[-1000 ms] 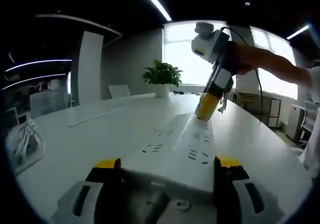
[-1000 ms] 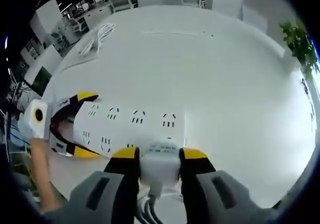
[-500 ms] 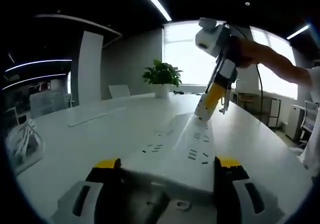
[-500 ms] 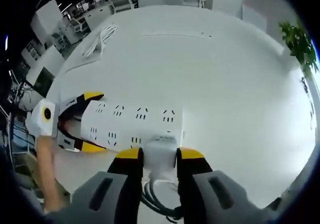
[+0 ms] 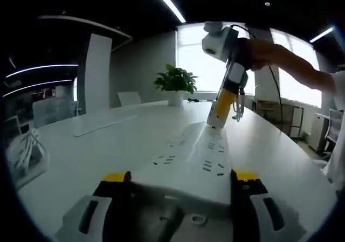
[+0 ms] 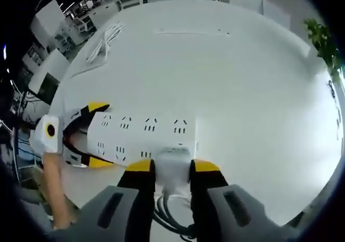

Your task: Straighten the power strip on the desk, plug the charger into it

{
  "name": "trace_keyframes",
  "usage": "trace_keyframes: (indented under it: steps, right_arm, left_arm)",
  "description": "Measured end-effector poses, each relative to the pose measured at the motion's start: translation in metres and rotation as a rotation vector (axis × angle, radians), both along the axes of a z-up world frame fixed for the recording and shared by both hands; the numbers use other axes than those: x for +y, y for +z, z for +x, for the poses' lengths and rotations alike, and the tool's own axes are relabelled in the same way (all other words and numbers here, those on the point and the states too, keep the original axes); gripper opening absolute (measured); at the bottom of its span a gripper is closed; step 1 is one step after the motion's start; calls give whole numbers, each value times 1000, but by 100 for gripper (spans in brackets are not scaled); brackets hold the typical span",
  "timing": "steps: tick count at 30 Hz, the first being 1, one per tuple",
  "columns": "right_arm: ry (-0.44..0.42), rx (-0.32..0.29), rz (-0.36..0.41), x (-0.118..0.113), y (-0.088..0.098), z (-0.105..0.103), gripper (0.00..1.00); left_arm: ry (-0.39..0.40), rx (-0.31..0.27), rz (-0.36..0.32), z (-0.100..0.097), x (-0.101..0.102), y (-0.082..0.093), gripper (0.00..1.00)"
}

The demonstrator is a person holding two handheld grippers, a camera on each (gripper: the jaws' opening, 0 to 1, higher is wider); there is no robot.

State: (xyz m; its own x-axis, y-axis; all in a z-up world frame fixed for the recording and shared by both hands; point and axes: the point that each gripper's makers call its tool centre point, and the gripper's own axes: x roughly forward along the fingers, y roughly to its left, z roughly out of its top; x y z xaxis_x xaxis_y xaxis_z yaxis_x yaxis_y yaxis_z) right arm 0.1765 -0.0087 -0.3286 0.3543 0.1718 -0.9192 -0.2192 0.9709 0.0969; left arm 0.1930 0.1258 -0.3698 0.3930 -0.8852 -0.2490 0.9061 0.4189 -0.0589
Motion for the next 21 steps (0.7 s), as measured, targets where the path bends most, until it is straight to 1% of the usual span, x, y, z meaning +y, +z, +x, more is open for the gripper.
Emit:
trace_keyframes:
  steps: [2,3,5,7,8,9,14,15,16,17,21]
  right_arm:
    - [8,3,-12,1,-2,-4,22]
    - [9,-4,-12,0,-3,-7,22]
    - [19,5,-20,0,-5,-9,22]
    - [9,13,-10,-2,-7,-7,22]
    - [7,17,-7,-3,-5,-4,23]
    - [6,18,-10,-7,-3,5,23]
    - [8,33,-43,-11,-4,11,23]
    - [7,34,-53,-7,-6,7,23]
    - [9,37,-61,-7,-6,7,23]
    - [7,37,-62,-5,-9,-3,23]
    - [13,48,-42,-5,-11,-1,24]
  left_arm:
    - [2,0,0,0,0,0,75]
    - [3,0,0,0,0,0,75]
    - [5,1,1,0,0,0,75]
    - [6,1,1,1,0,0,75]
    - [6,2,1,2,0,0,75]
    - [8,2,1,2,0,0,75]
    - [11,2,0,4,1,0,74]
    - [12,2,0,4,1,0,74]
    - [12,2,0,4,1,0,74]
    - [12,2,0,4,1,0,74]
    - [13,2,1,5,1,0,74]
